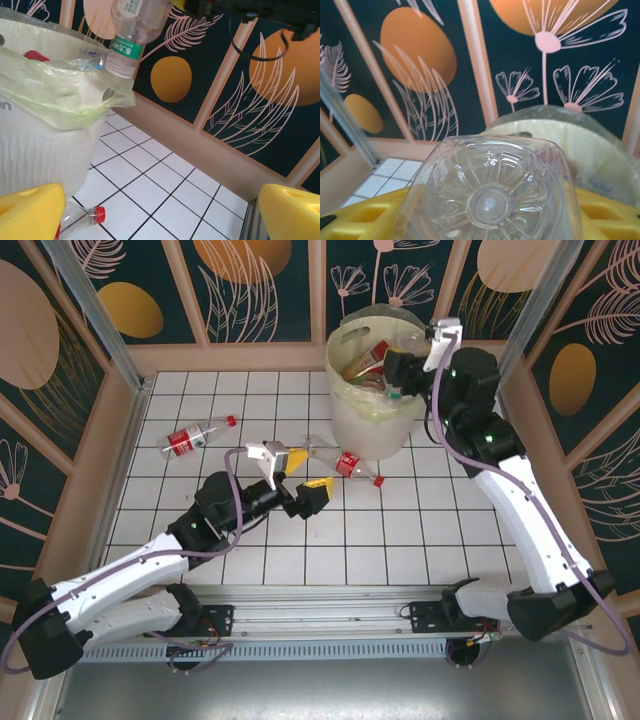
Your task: Put the plastic bottles in the bin
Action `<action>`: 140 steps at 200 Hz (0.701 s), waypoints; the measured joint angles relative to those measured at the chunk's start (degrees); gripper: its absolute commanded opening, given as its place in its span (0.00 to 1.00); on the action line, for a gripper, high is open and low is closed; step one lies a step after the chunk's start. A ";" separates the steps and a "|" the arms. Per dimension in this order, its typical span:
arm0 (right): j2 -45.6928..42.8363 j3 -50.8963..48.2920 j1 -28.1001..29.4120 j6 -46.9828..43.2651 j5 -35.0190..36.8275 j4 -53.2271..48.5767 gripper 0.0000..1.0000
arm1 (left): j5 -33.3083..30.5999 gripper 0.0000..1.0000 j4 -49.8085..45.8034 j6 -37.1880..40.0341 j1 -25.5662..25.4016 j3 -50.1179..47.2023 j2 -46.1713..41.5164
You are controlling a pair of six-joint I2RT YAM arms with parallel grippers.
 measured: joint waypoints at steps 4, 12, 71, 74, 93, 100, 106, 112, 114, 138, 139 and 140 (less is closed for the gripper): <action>0.79 0.61 -0.37 -0.09 -0.07 0.22 0.59 | -0.24 0.98 -0.28 0.02 0.00 -0.04 -0.31; 2.32 1.95 -1.07 -0.13 -0.35 0.44 0.59 | -0.48 0.98 -0.83 0.07 0.00 -0.13 -0.83; 11.19 10.88 -4.42 -0.02 -4.15 2.43 0.60 | -1.07 0.98 -4.57 0.61 0.00 -0.15 -2.49; 11.56 11.30 -4.57 -0.02 -4.44 2.54 0.60 | -1.07 0.98 -4.81 0.66 0.00 -0.15 -2.49; 14.01 12.94 -5.11 0.11 -6.21 3.54 0.62 | -0.72 0.98 -5.95 0.70 0.00 -0.13 -2.49; 14.80 13.11 -5.20 0.15 -6.84 3.69 0.62 | -0.57 0.99 -6.43 0.72 0.00 -0.11 -2.49; 15.43 13.20 -5.20 0.31 -7.48 3.65 0.62 | -0.42 0.98 -6.93 0.83 0.00 0.00 -2.49; 16.13 13.29 -5.20 0.42 -8.00 3.63 0.62 | -0.37 0.99 -7.26 0.87 0.00 0.09 -2.45; 16.35 13.35 -5.20 0.50 -8.13 3.63 0.62 | -0.35 0.99 -7.41 0.87 0.00 0.15 -2.43; 20.28 15.02 -5.20 1.68 -10.45 3.15 0.62 | -0.15 0.99 -8.70 1.11 0.00 0.85 -2.21; 20.39 15.10 -5.22 1.68 -10.54 3.13 0.62 | -0.15 0.98 -8.79 1.11 0.00 0.87 -2.19; 20.63 15.28 -5.22 1.70 -10.60 3.06 0.62 | -0.13 0.98 -8.79 1.11 0.00 0.90 -2.16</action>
